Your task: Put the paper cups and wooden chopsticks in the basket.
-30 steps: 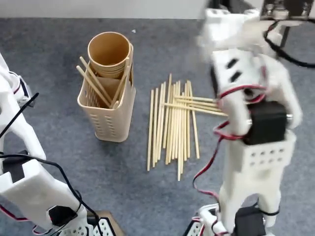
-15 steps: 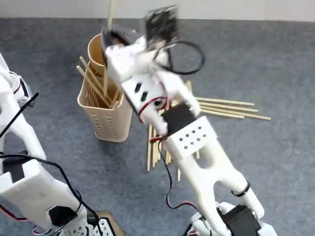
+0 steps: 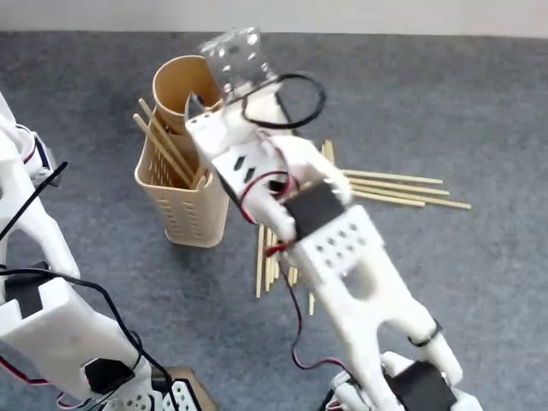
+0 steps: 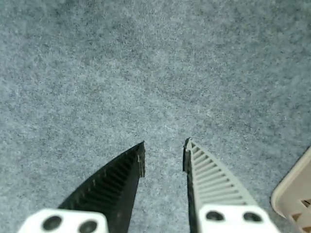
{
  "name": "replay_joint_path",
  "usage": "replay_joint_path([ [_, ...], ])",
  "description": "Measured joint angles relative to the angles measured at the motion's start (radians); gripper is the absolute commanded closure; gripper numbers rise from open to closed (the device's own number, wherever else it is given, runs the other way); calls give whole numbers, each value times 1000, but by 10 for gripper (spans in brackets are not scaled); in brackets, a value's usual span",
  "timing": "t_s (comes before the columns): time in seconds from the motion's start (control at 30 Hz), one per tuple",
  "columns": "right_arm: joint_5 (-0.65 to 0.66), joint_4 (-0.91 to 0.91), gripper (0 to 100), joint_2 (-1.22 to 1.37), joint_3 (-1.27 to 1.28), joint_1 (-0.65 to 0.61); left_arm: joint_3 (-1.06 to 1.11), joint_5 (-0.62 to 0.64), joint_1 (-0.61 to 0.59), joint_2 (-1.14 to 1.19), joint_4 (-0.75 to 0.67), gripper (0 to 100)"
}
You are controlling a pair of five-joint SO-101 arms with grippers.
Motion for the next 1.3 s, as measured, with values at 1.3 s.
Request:
replay_joint_path([
  [1.3,1223,97,974,868,44,603,0,-2,0,0,0,838],
])
